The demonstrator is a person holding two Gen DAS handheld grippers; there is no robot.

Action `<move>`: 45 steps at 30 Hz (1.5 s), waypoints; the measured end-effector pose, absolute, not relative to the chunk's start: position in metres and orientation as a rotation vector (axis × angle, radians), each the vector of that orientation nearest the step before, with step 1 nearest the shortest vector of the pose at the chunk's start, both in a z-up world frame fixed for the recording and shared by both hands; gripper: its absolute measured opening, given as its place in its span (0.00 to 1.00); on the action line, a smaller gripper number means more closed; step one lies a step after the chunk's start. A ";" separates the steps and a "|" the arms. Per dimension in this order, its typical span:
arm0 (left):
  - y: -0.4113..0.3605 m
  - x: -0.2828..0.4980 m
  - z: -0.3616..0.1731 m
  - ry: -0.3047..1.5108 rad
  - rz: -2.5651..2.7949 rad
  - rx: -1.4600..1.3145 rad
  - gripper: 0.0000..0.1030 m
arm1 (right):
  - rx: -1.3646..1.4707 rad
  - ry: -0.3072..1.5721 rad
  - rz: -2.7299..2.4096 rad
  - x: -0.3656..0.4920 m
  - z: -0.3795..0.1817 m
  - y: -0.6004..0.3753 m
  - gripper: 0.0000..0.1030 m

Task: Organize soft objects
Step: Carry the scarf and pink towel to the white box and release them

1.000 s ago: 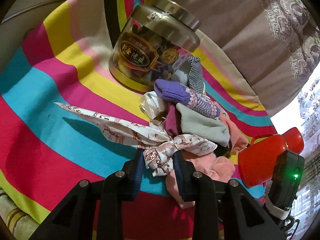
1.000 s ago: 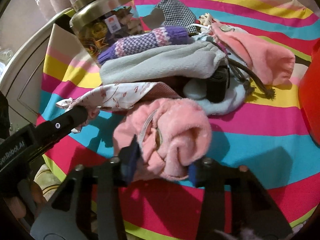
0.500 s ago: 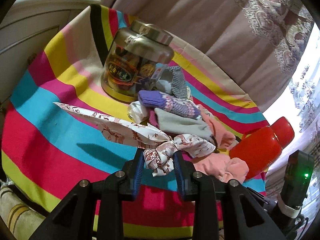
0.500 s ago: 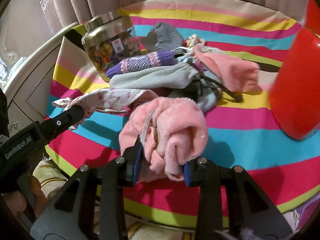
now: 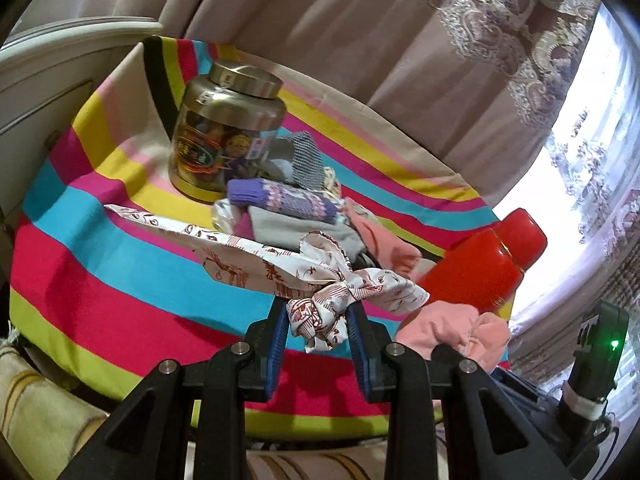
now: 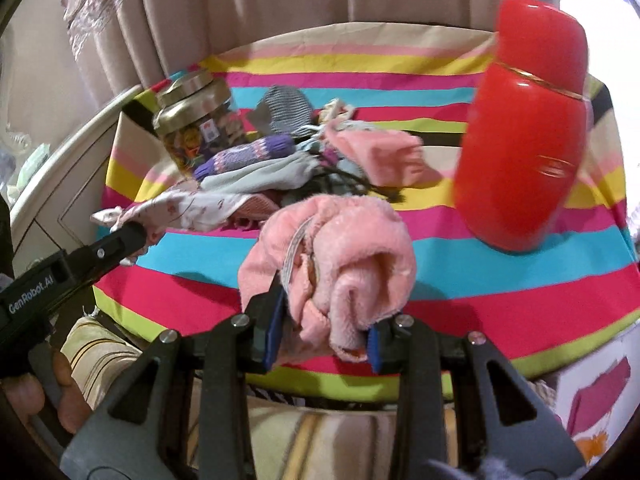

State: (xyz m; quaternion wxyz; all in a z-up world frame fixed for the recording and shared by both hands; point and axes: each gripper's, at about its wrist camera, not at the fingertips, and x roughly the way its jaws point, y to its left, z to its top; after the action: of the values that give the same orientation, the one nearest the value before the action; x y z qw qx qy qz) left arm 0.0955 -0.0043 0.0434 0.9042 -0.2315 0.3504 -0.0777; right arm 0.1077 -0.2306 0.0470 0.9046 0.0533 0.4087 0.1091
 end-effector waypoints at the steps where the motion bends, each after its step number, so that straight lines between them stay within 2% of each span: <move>1: -0.008 0.094 0.044 0.727 -0.169 -0.475 0.29 | 0.112 0.841 0.214 0.104 0.049 -0.236 0.36; 34: -0.216 0.053 0.065 0.831 -0.621 -0.225 0.29 | 0.191 0.862 -0.300 -0.022 0.044 -0.479 0.38; 40: -0.263 0.045 0.063 0.875 -0.754 -0.144 0.29 | 0.180 0.864 -0.375 -0.030 0.044 -0.500 0.43; 42: -0.275 0.042 0.062 0.891 -0.790 -0.122 0.29 | 0.189 0.871 -0.392 -0.031 0.042 -0.507 0.47; 44: -0.286 0.041 0.060 0.911 -0.824 -0.099 0.30 | 0.203 0.874 -0.407 -0.033 0.039 -0.514 0.58; 45: -0.291 0.040 0.059 0.921 -0.840 -0.090 0.31 | 0.208 0.874 -0.414 -0.033 0.039 -0.516 0.60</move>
State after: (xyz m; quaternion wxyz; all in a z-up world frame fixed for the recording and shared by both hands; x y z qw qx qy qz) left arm 0.0401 -0.2915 0.0589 0.8109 -0.0419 0.4311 -0.3934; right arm -0.0332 -0.5164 0.0386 0.8802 0.1000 0.4193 -0.1985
